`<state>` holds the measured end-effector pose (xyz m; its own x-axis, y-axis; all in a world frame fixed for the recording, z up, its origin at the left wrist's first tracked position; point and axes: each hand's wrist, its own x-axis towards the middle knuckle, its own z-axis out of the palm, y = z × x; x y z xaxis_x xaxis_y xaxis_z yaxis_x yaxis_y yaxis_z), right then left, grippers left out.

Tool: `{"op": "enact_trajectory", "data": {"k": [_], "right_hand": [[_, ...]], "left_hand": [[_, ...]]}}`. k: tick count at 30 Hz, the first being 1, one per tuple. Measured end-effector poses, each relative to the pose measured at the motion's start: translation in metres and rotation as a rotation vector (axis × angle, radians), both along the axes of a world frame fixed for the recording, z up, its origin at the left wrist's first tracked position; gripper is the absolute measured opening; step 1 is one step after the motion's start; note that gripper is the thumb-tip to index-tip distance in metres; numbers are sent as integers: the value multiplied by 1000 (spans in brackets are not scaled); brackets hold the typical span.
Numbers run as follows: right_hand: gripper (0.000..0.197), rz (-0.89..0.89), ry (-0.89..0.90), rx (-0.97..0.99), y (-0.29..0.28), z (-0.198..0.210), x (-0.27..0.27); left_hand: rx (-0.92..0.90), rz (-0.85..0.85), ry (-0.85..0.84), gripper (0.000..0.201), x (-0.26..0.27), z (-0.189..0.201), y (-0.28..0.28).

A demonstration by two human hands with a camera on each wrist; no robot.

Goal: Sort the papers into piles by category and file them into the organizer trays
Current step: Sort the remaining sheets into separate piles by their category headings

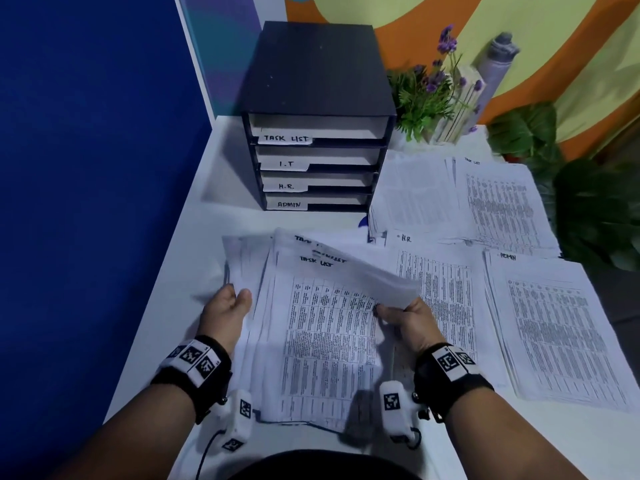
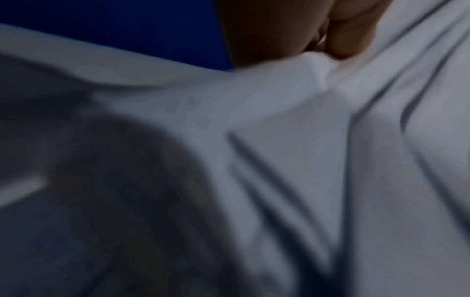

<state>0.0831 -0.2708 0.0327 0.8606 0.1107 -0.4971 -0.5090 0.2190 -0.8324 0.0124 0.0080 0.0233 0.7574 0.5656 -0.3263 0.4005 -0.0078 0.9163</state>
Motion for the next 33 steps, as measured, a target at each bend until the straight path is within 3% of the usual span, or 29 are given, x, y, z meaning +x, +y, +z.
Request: {"op": "enact_trajectory", "data": {"k": [5, 9, 11, 15, 17, 20, 23, 29, 33], "right_hand": [[46, -6, -182, -97, 19, 24, 9], [53, -63, -501, -96, 36, 66, 12], [64, -30, -651, -100, 39, 83, 9], [69, 125, -859, -373, 34, 70, 1], [70, 196, -760, -422, 29, 48, -5], [66, 327, -556, -468, 24, 23, -11], [53, 381, -441, -409, 18, 18, -8], [16, 151, -257, -284, -16, 20, 23], [12, -127, -181, -255, -60, 34, 52]], "left_hand": [[-42, -36, -67, 42, 10, 34, -29], [202, 48, -203, 13, 26, 72, -47], [250, 103, -287, 15, 30, 80, -50], [216, 134, -298, 31, 26, 74, -53], [196, 96, -214, 28, 20, 53, -50], [187, 9, -33, 43, 11, 21, -49], [162, 55, 37, 41, 15, 14, -55], [228, 142, -161, 10, 59, 58, -87], [99, -105, -185, 17, 96, 67, -126]]}}
